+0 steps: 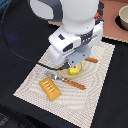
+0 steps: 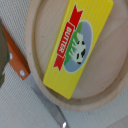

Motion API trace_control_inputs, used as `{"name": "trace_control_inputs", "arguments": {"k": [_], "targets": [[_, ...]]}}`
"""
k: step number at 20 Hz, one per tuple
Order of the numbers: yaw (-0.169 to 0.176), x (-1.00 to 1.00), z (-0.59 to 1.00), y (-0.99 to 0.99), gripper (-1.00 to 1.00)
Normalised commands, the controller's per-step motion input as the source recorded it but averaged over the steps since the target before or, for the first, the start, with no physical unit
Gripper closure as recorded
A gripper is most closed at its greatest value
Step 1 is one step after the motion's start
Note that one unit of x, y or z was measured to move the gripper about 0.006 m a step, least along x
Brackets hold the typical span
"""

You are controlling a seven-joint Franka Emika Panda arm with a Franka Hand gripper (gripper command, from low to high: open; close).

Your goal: Interact with the objects in diverse but meaningful ways.

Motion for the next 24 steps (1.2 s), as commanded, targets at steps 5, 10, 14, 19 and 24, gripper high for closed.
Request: {"name": "trace_control_inputs", "arguments": {"k": [5, 10, 14, 19, 24], "targets": [[-0.047, -0.33, -0.19, 0.19, -1.00], [-0.008, -0.45, -0.31, 0.19, -1.00], [-0.005, -0.43, -0.29, 0.19, -1.00], [-0.001, -0.32, -0.30, 0.21, -1.00], [-0.031, -0.04, -0.11, 0.17, -1.00]]}}
